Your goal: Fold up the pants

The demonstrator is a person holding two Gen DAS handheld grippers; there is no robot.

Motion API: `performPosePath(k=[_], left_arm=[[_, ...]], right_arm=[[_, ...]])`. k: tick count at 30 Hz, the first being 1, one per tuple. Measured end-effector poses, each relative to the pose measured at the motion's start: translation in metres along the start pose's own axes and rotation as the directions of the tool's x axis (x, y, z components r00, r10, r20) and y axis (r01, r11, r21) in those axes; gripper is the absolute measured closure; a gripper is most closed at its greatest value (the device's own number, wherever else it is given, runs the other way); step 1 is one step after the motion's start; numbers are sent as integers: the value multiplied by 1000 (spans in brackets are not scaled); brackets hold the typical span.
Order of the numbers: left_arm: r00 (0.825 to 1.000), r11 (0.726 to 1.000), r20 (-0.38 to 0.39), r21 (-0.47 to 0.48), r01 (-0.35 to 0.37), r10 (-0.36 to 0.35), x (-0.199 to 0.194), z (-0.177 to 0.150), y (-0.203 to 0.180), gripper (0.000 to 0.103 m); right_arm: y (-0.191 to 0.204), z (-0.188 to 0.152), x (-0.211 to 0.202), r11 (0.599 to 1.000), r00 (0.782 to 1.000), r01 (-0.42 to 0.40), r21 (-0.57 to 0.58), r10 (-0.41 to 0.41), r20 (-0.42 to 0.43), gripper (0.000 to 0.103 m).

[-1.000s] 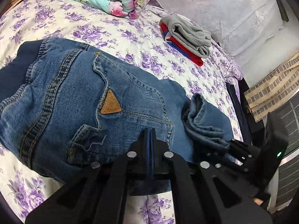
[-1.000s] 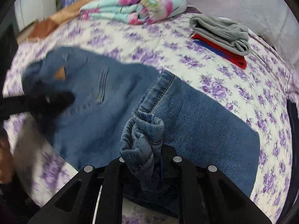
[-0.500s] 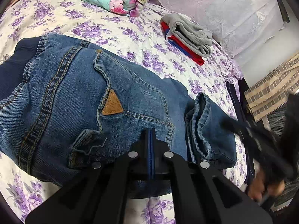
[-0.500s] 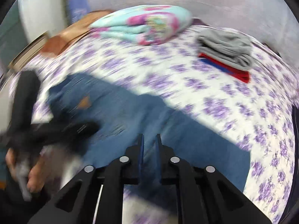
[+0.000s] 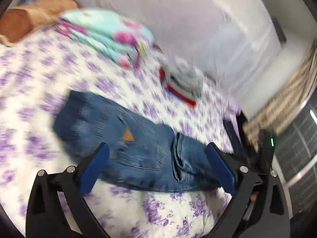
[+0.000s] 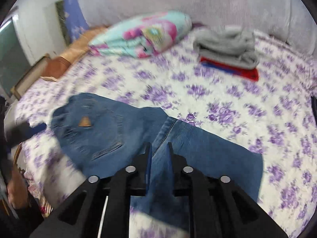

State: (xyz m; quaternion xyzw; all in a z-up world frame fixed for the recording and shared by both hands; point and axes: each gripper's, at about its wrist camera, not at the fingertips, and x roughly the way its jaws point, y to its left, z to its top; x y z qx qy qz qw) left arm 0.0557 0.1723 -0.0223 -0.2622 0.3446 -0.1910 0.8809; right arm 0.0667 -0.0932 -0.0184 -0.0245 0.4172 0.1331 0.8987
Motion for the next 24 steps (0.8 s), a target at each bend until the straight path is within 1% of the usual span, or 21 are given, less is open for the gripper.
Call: performPosePath(k=[1, 2, 4, 5, 6, 8, 10, 12, 14, 15, 16, 17, 18, 19, 20, 22, 24], left_arm=[[1000, 1000, 10, -30, -11, 11, -11, -2, 9, 8], [1000, 997, 16, -75, -23, 24, -18, -5, 20, 8], [1000, 986, 15, -164, -24, 27, -21, -12, 41, 8], [1000, 979, 5, -204, -27, 29, -18, -16, 51, 8], [999, 962, -14, -270, -33, 30, -11, -23, 65, 8], [999, 940, -38, -341, -28, 16, 4, -32, 82, 8], [997, 914, -68, -401, -58, 34, 25, -37, 98, 8], [996, 908, -73, -411, -85, 60, 40, -35, 104, 8], [994, 918, -59, -382, -104, 88, 53, -22, 99, 8], [994, 924, -69, -369, -102, 82, 63, -13, 98, 8], [993, 922, -89, -370, -109, 82, 72, -7, 98, 9], [991, 918, -102, -378, -119, 86, 78, -3, 98, 28], [990, 922, -113, -369, -119, 83, 81, 0, 95, 49], [988, 929, -119, -344, -133, 97, 81, 0, 91, 67], [988, 940, -102, -311, -139, 112, 77, 0, 85, 70], [988, 951, -75, -271, -147, 131, 69, -2, 76, 72], [984, 960, -47, -215, -178, 172, 61, -5, 64, 72]], right_arm=[[-1, -7, -10, 1000, 1000, -18, 6, 18, 20, 72], [-3, -14, -18, 999, 999, -36, 14, 36, 33, 72], [-6, -25, -26, 997, 997, -72, 25, 71, 40, 72], [-6, -31, -29, 996, 995, -88, 32, 87, 39, 72], [-6, -36, -30, 995, 995, -98, 35, 96, 37, 72], [-6, -45, -34, 994, 994, -104, 41, 102, 33, 72], [-8, -53, -35, 993, 994, -109, 52, 108, 27, 72], [-11, -61, -37, 992, 994, -107, 70, 105, 26, 72], [-15, -68, -38, 991, 994, -105, 85, 103, 25, 72], [-18, -72, -38, 990, 995, -104, 99, 102, 22, 72], [-19, -75, -38, 989, 995, -103, 108, 101, 19, 72], [-21, -79, -37, 988, 995, -101, 121, 100, 13, 72], [-23, -82, -36, 986, 995, -99, 132, 99, 8, 72], [-26, -84, -34, 985, 995, -99, 139, 100, 3, 72], [-28, -86, -32, 983, 995, -99, 152, 101, -9, 72], [-30, -84, -27, 983, 994, -101, 156, 106, -28, 72], [-24, -70, -20, 982, 991, -120, 143, 127, -44, 72]])
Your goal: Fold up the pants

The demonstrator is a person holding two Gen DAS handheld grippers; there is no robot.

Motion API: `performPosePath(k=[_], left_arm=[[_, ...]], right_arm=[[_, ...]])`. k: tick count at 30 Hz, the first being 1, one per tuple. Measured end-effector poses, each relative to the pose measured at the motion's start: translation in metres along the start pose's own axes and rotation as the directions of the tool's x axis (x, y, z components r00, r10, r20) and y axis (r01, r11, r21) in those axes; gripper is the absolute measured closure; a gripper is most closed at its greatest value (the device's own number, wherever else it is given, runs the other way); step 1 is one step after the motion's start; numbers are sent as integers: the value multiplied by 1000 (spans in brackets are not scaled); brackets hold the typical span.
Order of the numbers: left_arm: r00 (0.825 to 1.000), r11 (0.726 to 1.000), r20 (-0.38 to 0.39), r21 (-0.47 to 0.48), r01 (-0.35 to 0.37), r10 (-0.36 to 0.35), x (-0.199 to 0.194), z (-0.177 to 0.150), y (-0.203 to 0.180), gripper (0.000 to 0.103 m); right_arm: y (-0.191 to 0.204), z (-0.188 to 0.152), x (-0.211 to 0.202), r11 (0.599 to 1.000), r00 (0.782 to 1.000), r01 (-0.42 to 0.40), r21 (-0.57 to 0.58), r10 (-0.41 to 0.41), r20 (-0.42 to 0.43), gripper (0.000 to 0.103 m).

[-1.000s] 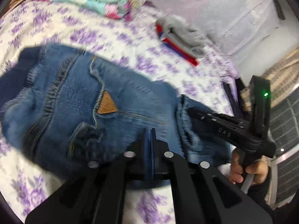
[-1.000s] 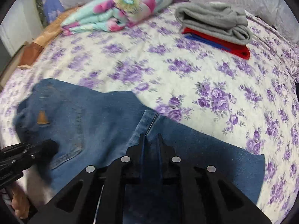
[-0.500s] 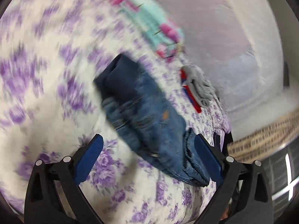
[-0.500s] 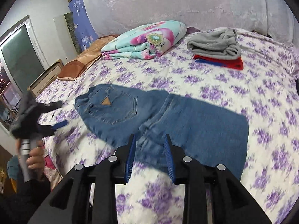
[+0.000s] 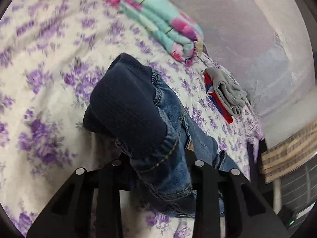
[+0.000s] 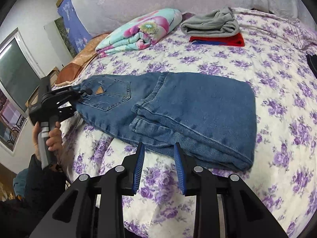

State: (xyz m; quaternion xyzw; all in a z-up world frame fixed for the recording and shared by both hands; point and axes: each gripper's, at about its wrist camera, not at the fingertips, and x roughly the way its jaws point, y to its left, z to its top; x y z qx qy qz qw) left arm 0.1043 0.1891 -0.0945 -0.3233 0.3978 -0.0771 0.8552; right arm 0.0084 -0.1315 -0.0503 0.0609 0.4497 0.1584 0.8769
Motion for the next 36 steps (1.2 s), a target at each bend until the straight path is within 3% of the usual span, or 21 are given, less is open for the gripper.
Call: performPosePath(k=[3, 5, 6, 8, 10, 12, 14, 16, 18, 22, 26, 29, 30, 34, 36], left_arm=[[999, 996, 48, 81, -25, 22, -11, -5, -16, 72], [996, 989, 81, 141, -38, 26, -20, -9, -28, 72], [996, 986, 89, 158, -43, 29, -21, -9, -32, 72], [994, 980, 103, 195, -52, 32, -25, -9, -40, 72], [994, 976, 104, 210, -48, 27, -26, -8, -43, 72], [995, 976, 97, 213, -38, 17, -26, -5, -43, 72], [997, 974, 77, 225, -23, 5, -22, -3, -44, 73], [995, 968, 97, 244, -56, 33, -20, -4, -49, 73], [995, 968, 92, 247, -49, 27, -21, -1, -54, 73], [990, 934, 132, 343, -98, 55, -32, -9, -87, 73], [975, 868, 197, 461, -185, 104, -41, -28, -136, 73], [969, 794, 213, 565, -224, 121, -40, -51, -181, 73], [969, 757, 211, 611, -233, 127, -36, -62, -202, 73], [977, 653, 143, 727, -212, 159, -4, -106, -265, 71], [972, 590, 93, 781, -206, 216, 29, -135, -288, 67]], right_arm=[[19, 29, 18, 996, 997, -72, -50, 71, -25, 72], [36, 49, 40, 995, 998, -50, -82, 47, -40, 86], [42, 58, 50, 995, 998, -46, -90, 41, -53, 98], [49, 73, 77, 996, 996, -27, -90, 18, -92, 99], [49, 82, 108, 996, 988, 57, -72, -67, -142, 100], [43, 79, 141, 997, 969, 68, -35, -75, -234, 101], [46, 72, 160, 995, 963, 83, -52, -94, -253, 101], [50, 74, 154, 996, 968, 59, -68, -73, -241, 101], [43, 77, 137, 1000, 970, -26, -8, 23, -242, 101], [23, 77, 62, 999, 996, -44, 8, 45, -80, 101], [-28, 62, -16, 995, 997, -40, 86, 34, 72, 100], [-67, 39, -51, 986, 990, -36, 163, 13, 141, 100], [-78, 30, -59, 982, 988, -37, 188, 7, 157, 100], [-118, -7, -73, 961, 983, -60, 269, 10, 181, 100], [-135, -23, -71, 951, 985, -62, 304, 9, 174, 100]])
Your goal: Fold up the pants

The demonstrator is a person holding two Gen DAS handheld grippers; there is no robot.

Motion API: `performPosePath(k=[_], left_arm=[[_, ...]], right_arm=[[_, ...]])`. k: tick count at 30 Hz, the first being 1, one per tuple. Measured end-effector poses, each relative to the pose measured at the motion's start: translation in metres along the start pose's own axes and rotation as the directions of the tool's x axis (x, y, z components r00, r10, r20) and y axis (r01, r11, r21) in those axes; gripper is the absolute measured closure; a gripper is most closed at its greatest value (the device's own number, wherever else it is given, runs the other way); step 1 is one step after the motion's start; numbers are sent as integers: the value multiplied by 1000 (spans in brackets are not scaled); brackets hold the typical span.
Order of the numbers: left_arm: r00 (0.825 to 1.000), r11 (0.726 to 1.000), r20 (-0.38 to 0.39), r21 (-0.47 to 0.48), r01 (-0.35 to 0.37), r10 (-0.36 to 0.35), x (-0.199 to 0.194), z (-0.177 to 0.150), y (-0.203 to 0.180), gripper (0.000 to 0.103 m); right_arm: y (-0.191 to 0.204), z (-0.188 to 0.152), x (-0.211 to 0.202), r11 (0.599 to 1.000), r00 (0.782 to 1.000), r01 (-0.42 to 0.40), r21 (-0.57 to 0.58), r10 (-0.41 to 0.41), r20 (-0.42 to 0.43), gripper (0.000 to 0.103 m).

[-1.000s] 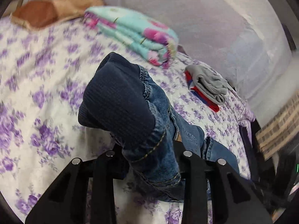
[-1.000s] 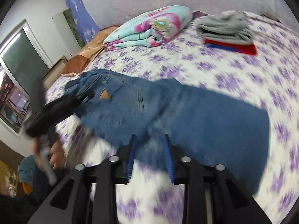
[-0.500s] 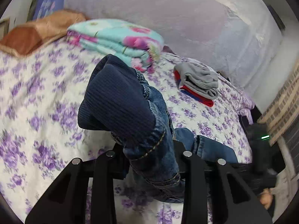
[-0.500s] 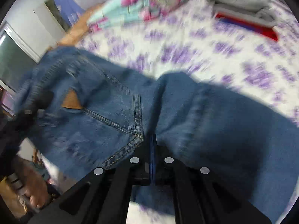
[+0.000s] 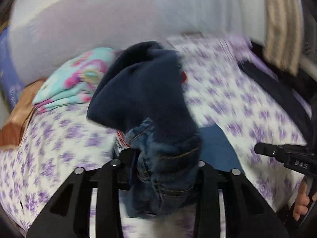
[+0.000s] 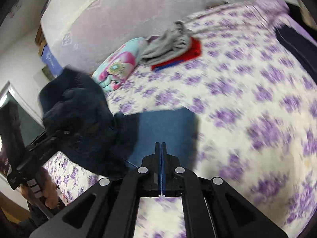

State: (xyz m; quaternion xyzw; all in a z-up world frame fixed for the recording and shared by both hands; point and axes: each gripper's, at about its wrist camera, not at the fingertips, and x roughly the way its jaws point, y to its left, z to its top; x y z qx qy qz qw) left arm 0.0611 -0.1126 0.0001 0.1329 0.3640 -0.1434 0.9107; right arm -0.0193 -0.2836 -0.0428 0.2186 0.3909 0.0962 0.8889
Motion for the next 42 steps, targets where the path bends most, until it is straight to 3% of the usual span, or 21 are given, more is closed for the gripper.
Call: performPosePath(k=[3, 4, 7, 8, 11, 13, 15, 18, 20, 23, 25, 27, 31, 33, 35, 36, 37, 38, 39, 40, 42], left_arm=[[991, 995, -128, 101, -28, 40, 45, -10, -60, 63], [987, 991, -149, 128, -39, 58, 54, -15, -72, 56], [979, 971, -124, 196, -137, 163, 56, -24, -104, 50], [980, 971, -123, 200, -131, 157, 53, -25, -106, 33], [987, 991, -153, 130, -27, 47, 40, -21, -94, 24], [990, 994, -137, 99, 55, -41, 21, -18, -87, 17], [978, 982, -108, 43, 185, -180, -5, -17, -68, 16], [971, 971, -24, -38, 237, -238, -41, -20, -27, 12], [972, 965, 14, -119, 234, -234, -54, -25, 8, 11], [982, 959, 54, -211, 190, -183, -64, -27, 54, 11], [985, 949, 58, -264, 174, -165, -64, -30, 78, 11], [983, 939, 61, -291, 181, -171, -61, -31, 95, 11], [977, 922, 76, -322, 215, -201, -53, -29, 109, 11], [962, 905, 87, -326, 273, -259, -50, -25, 105, 11], [934, 883, 106, -304, 357, -341, -41, -21, 92, 12], [914, 868, 106, -284, 406, -393, -32, -21, 81, 12], [901, 859, 95, -274, 433, -423, -24, -23, 73, 22], [891, 853, 62, -264, 449, -450, -11, -27, 63, 41], [890, 858, 19, -257, 445, -456, 2, -32, 55, 52], [889, 870, -79, -259, 419, -452, 27, -42, 44, 77], [906, 888, -90, -261, 379, -413, 44, -59, 40, 81]], right_arm=[[-27, -11, 9, 999, 999, 4, 49, -2, -35, 100], [-33, -14, 11, 998, 999, 10, 58, -7, -42, 100], [-52, -12, 6, 996, 999, 29, 80, -26, -40, 100], [-56, -8, 3, 996, 999, 37, 84, -34, -32, 100], [-57, 15, -13, 998, 1000, 26, 64, -26, 4, 100], [-45, 33, -17, 998, 999, -44, 36, 44, 14, 100], [-19, 52, -20, 991, 991, -132, -29, 132, 7, 100], [18, 68, -8, 969, 975, -223, -104, 219, -48, 100], [41, 73, 7, 959, 969, -243, -144, 232, -87, 100], [67, 70, 44, 954, 968, -225, -199, 196, -155, 100], [66, 57, 61, 969, 981, -99, -224, 57, -184, 102], [49, 40, 80, 975, 978, 50, -218, -92, -186, 103], [27, 29, 87, 988, 981, 38, -149, -65, -181, 103], [30, 29, 85, 986, 979, 49, -161, -79, -186, 103], [33, 29, 82, 981, 976, 62, -182, -98, -195, 103], [33, 30, 78, 981, 974, 64, -184, -101, -203, 103], [31, 29, 77, 981, 973, 62, -182, -100, -207, 103], [28, 29, 72, 982, 972, 61, -178, -99, -212, 103], [25, 28, 67, 983, 970, 67, -173, -105, -217, 103], [24, 27, 65, 982, 968, 80, -169, -117, -221, 103], [23, 24, 60, 970, 949, 153, -188, -197, -245, 103]])
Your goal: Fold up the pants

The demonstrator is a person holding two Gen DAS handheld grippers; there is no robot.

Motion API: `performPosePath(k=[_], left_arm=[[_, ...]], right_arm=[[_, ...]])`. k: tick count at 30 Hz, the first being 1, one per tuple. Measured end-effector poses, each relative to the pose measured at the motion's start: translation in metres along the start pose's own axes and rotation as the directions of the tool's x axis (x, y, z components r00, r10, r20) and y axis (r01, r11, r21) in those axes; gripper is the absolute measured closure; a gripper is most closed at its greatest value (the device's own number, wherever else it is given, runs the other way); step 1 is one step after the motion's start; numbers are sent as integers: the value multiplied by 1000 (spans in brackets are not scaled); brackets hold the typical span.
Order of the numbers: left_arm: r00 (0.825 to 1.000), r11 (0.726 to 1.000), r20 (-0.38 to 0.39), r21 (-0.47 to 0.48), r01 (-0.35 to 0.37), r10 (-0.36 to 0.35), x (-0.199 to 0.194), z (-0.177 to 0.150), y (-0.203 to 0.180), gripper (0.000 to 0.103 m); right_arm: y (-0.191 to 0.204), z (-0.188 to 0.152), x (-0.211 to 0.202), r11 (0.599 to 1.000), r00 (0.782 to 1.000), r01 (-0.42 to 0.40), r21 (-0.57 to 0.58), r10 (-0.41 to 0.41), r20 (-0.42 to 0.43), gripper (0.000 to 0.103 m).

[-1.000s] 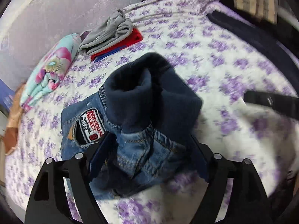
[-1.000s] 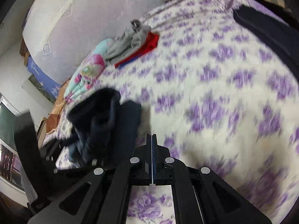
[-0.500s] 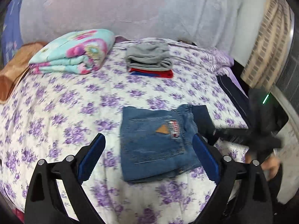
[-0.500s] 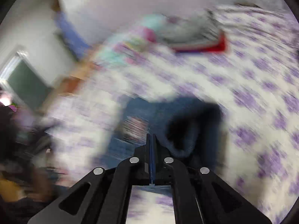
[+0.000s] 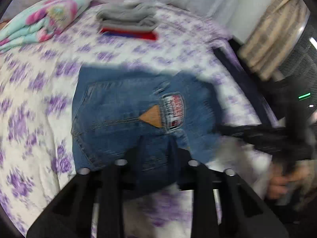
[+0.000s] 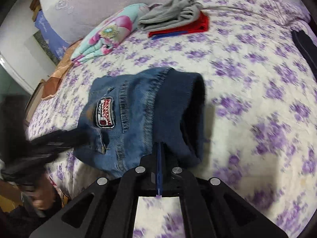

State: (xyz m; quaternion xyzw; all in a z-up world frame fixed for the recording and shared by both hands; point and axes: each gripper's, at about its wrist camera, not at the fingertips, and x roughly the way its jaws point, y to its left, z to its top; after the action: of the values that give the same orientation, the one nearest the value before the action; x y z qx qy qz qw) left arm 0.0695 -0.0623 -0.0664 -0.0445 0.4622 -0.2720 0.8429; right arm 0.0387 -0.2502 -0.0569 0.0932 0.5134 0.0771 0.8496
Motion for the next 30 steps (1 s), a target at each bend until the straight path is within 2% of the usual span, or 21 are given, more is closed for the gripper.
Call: performPosePath(k=[1, 3, 5, 7, 9, 11, 13, 14, 15, 16, 18, 21, 23, 24, 25, 26, 27, 28, 30], left_arm=[[1000, 1000, 25, 7, 6, -6, -2, -5, 1, 81], [999, 1000, 39, 20, 14, -14, -6, -11, -1, 81], [999, 1000, 48, 17, 18, -18, -9, -16, -1, 82], [998, 1000, 58, 9, 29, -29, -12, -20, -1, 82], [997, 999, 61, 4, 44, -44, -13, -24, 1, 82], [996, 998, 59, -18, 64, -63, -16, -24, 6, 83], [995, 996, 54, -29, 80, -78, -17, -24, 9, 83], [995, 996, 53, -28, 81, -79, -18, -25, 8, 83], [995, 997, 53, -22, 80, -79, -18, -26, 8, 83], [996, 997, 57, -16, 70, -69, -18, -27, 7, 83], [997, 999, 65, -8, 40, -40, -16, -28, 7, 84], [995, 994, 43, -52, 92, -90, -12, -23, 18, 84], [990, 987, 30, -73, 141, -139, -18, -20, 25, 85], [988, 985, 33, -82, 154, -152, -24, -19, 27, 85], [989, 985, 56, -96, 142, -137, -36, -18, 32, 79], [991, 988, 90, -103, 112, -103, -48, -18, 37, 57], [988, 991, 145, -119, 66, -48, -67, -17, 45, 43], [984, 989, 178, -141, 34, -9, -80, -18, 51, 27], [980, 984, 200, -178, 11, 25, -95, -18, 63, 26]], right_arm=[[2, 0, -3, 1000, 1000, 29, -5, -29, -8, 100], [13, 10, -24, 999, 999, 34, -34, -32, 43, 98], [36, 29, -41, 993, 994, -33, -110, 44, 101, 98], [65, 54, -42, 979, 991, -66, -194, 87, 103, 98], [103, 87, -15, 951, 990, -130, -280, 140, 18, 98], [129, 113, 27, 926, 973, -228, -302, 201, -117, 98], [147, 124, 65, 921, 965, -226, -318, 166, -204, 98], [153, 129, 83, 923, 966, -197, -332, 124, -228, 98], [155, 134, 108, 932, 971, -118, -343, 37, -235, 103], [151, 138, 124, 940, 968, -92, -327, 8, -249, 103], [147, 139, 146, 956, 959, -94, -278, 12, -283, 103], [162, 130, 144, 935, 970, -38, -353, -50, -238, 103], [165, 126, 122, 930, 978, -43, -364, -35, -206, 103], [162, 126, 111, 933, 982, -51, -358, -19, -190, 96], [156, 125, 91, 939, 989, -53, -341, 2, -149, 81], [148, 125, 76, 945, 993, -61, -322, 24, -117, 65], [134, 120, 49, 957, 997, -71, -281, 61, -43, 27], [121, 118, 29, 965, 996, -75, -251, 83, 23, 13], [93, 99, -8, 980, 985, -66, -187, 94, 146, 7]])
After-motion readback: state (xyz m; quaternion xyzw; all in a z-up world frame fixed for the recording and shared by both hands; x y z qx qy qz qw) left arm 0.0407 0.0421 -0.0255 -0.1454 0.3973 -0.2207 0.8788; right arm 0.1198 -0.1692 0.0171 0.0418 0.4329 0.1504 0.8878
